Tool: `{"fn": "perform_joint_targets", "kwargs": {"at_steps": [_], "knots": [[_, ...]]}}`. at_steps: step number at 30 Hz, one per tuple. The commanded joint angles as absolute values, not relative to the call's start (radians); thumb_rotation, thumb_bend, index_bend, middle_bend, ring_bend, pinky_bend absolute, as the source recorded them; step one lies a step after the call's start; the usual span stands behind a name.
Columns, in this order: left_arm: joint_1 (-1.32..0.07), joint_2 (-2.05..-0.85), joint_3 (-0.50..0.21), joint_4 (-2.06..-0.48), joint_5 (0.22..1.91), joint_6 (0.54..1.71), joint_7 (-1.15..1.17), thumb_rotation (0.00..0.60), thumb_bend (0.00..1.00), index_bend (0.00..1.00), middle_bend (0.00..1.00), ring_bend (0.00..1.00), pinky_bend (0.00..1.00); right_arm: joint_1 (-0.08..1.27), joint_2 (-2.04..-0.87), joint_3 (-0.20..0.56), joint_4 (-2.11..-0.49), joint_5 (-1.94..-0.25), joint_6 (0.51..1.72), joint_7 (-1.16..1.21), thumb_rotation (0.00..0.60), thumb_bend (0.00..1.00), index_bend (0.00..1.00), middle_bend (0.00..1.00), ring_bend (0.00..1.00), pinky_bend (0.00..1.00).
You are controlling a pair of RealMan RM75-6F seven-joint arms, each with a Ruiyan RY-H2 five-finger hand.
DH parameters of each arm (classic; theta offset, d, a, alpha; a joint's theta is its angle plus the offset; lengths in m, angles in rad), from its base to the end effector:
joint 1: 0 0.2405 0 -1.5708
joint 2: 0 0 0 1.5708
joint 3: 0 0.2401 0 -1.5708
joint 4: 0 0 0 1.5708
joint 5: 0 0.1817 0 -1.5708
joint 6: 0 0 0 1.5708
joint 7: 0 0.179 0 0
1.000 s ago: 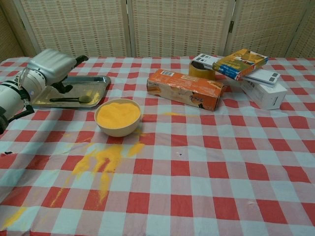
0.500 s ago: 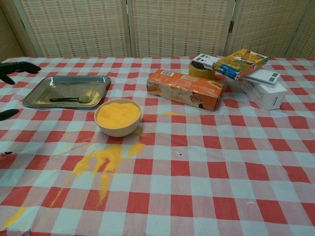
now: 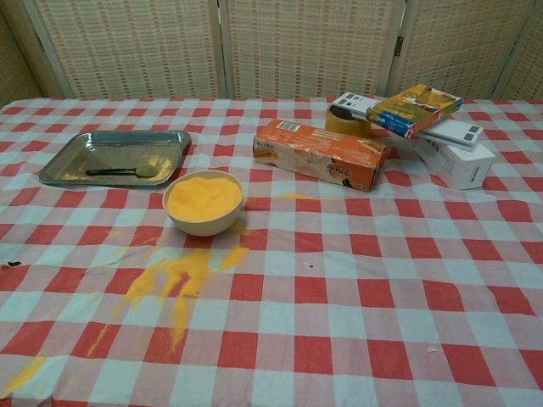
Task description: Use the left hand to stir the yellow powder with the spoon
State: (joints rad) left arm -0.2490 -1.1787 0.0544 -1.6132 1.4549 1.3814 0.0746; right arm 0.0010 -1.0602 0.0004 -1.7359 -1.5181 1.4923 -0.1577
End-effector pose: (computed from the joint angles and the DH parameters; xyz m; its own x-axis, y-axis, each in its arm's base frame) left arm -0.2684 0.2360 0.1284 0.4295 0.1468 0.8910 0.9016 -0.1265 -0.4137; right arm -0.2844 -0.1786 0.1769 0.4773 -0.0847 0.8747 -0.8756 0.0388 0.4815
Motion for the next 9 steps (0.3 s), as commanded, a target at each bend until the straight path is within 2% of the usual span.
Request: {"fn": "perform_joint_targets", "kwargs": {"at_steps": [1,9], "knots": [[-0.226,-1.232,0.019,-1.537,1.528,1.486,-0.010,0.600,0.40,0.00,0.00,0.00,0.05,-0.003,-1.057,-0.002,-1.736,-1.522,1.497,-0.153,0.600,0.15,0.00,0.00,0.00,0.00],[-0.223,-1.256,-0.011,-1.484,1.512,1.480,-0.037,0.600,0.41,0.00,0.00,0.00,0.05,-0.008,-1.053,-0.004,-1.728,-1.534,1.507,-0.136,0.600,0.15,0.00,0.00,0.00,0.00]]}}
